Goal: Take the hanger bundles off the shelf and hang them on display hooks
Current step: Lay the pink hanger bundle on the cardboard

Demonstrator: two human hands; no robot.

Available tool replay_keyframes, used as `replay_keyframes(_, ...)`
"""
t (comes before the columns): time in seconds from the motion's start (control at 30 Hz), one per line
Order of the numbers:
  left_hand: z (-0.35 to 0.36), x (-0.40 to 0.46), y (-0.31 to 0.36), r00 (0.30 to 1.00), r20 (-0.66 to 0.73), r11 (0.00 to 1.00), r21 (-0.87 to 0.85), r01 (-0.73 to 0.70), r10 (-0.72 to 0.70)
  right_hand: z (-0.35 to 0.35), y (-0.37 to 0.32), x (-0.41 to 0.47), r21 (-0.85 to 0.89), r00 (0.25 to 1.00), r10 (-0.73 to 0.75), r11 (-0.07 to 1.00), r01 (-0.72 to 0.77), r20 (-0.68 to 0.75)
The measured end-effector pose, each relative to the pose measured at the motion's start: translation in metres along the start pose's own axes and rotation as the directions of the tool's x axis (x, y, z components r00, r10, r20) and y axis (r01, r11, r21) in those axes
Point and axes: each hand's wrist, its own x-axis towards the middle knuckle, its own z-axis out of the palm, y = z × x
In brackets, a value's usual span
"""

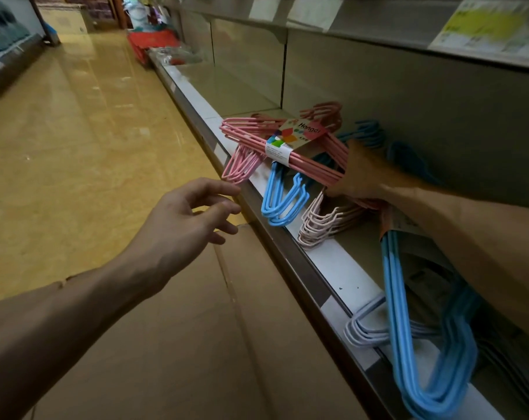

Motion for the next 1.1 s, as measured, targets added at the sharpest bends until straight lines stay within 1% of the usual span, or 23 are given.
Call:
replay_keyframes(0.17,-0.008,-0.002,0.0,1.0,0.012,1.0,0.02,-0.013,0.013,0.006,-0.001,-0.009,0.12,0.997,0.046,0.992,-0.038,-0.063)
replay_keyframes(0.2,-0.011,-0.003,0.001,1.0,0.009,1.0,0.019,-0.012,0.012,0.005,-0.002,-0.012,0.144,0.997,0.06,0.988,-0.053,-0.049)
replay_keyframes(0.23,-0.014,-0.004,0.001,1.0,0.006,1.0,0.019,-0.01,0.01,0.003,-0.003,-0.016,0.156,0.998,0.06,0.986,-0.06,0.003)
replay_keyframes(0.27,-0.018,-0.005,0.001,1.0,0.003,1.0,0.017,-0.008,0.008,0.002,-0.005,-0.02,0.132,0.996,0.053,0.989,-0.063,0.076)
replay_keyframes(0.3,-0.021,-0.006,0.001,1.0,0.0,1.0,0.012,-0.008,0.008,-0.001,-0.009,-0.026,0.124,0.995,0.038,0.991,-0.049,0.091)
replay_keyframes(0.33,-0.025,-0.007,0.001,1.0,-0.007,1.0,0.008,-0.007,0.007,-0.002,-0.012,-0.027,0.152,0.999,0.026,0.988,-0.033,0.048)
replay_keyframes(0.4,-0.033,-0.009,0.001,1.0,-0.03,1.0,-0.007,0.006,-0.007,-0.01,-0.021,-0.035,0.229,0.994,-0.066,0.97,0.084,-0.085)
replay_keyframes(0.43,-0.038,-0.011,0.001,0.999,-0.045,1.0,-0.023,0.02,-0.021,-0.015,-0.029,-0.044,0.274,0.989,-0.111,0.952,0.133,-0.097)
replay_keyframes(0.5,-0.047,-0.017,0.001,0.996,-0.065,0.997,-0.062,0.05,-0.054,-0.022,-0.042,-0.06,0.25,0.978,-0.181,0.947,0.202,-0.108)
replay_keyframes(0.57,-0.056,-0.023,0.0,0.992,-0.087,0.992,-0.092,0.084,-0.092,-0.028,-0.054,-0.076,0.166,0.965,-0.234,0.954,0.251,-0.119)
replay_keyframes(0.67,-0.072,-0.036,-0.002,0.975,-0.118,0.972,-0.165,0.167,-0.188,-0.037,-0.078,-0.105,0.144,0.942,-0.315,0.933,0.329,-0.113)
replay_keyframes(0.77,-0.092,-0.051,-0.001,0.939,-0.11,0.902,-0.335,0.272,-0.324,-0.035,-0.102,-0.13,0.197,0.912,-0.397,0.891,0.41,-0.104)
replay_keyframes(0.87,-0.117,-0.069,0.003,0.899,-0.114,0.765,-0.576,0.288,-0.423,-0.029,-0.131,-0.161,0.308,0.878,-0.471,0.826,0.472,-0.082)
replay_keyframes(0.97,-0.14,-0.087,0.005,0.894,-0.115,0.611,-0.766,0.197,-0.433,-0.018,-0.16,-0.189,0.415,0.851,-0.516,0.756,0.507,-0.1)
replay_keyframes(1.1,-0.166,-0.102,0.013,0.924,-0.182,0.45,-0.893,-0.013,-0.336,-0.003,-0.188,-0.225,0.504,0.839,-0.526,0.693,0.516,-0.135)
